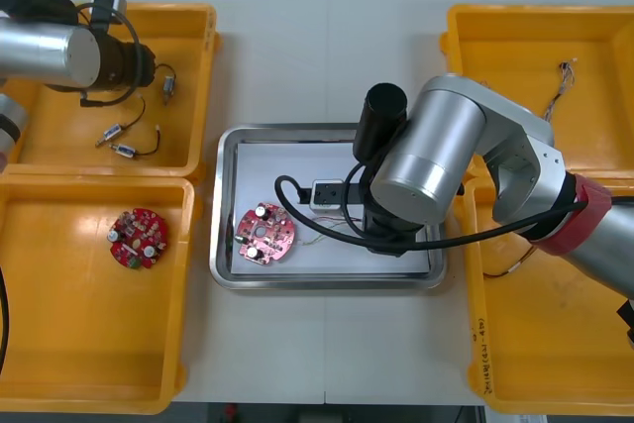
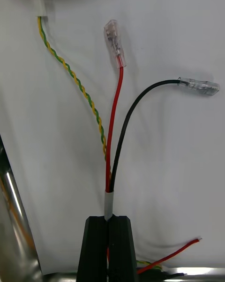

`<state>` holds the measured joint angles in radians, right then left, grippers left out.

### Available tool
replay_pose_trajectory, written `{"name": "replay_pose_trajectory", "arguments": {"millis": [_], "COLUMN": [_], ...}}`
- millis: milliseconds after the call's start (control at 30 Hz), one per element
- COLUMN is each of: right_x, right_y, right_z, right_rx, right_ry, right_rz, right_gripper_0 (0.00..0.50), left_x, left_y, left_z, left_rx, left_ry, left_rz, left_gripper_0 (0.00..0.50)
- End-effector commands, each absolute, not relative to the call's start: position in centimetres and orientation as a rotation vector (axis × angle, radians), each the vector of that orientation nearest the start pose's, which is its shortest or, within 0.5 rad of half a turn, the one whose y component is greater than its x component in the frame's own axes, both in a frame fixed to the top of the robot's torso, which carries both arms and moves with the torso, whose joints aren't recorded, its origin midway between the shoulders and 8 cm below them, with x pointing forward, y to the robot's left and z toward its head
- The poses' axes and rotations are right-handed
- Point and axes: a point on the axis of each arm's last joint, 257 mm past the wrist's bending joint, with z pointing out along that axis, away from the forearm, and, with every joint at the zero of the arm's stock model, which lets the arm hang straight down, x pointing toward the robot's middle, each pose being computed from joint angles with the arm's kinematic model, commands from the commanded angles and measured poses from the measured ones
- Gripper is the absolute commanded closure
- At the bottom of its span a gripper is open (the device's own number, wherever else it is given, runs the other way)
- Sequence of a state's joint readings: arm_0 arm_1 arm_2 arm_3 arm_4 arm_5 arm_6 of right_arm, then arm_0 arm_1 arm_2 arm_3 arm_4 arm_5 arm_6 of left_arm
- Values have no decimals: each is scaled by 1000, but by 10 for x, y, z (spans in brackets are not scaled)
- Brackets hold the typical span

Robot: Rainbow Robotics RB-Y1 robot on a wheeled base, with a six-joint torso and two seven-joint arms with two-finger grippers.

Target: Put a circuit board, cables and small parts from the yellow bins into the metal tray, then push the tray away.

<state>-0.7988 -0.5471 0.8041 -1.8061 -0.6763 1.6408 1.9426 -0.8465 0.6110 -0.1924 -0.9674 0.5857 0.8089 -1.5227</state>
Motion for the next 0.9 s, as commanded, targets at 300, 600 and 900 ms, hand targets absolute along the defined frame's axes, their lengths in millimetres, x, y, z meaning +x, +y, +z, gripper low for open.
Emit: {"name": "replay_pose_trajectory", "arguments": {"millis": [300,600,900], "right_x": [424,417,412], "right_y": [-67,-71,-72], "right_z": [-271,-277,-279], "right_rx": [-1901,-1890,-1870], "right_ry": [2070,2117,2156], "right_rz": [-267,-253,-230], "right_gripper_0": [500,0,0], "left_x": [704,703,695], "left_y": [308,312,338], "left_z": [-142,-142,-120], "left_rx": [291,286,267], "left_ry": [2109,2115,2142], "left_rz": [117,122,147], "left_gripper_0": [265,499,500]}}
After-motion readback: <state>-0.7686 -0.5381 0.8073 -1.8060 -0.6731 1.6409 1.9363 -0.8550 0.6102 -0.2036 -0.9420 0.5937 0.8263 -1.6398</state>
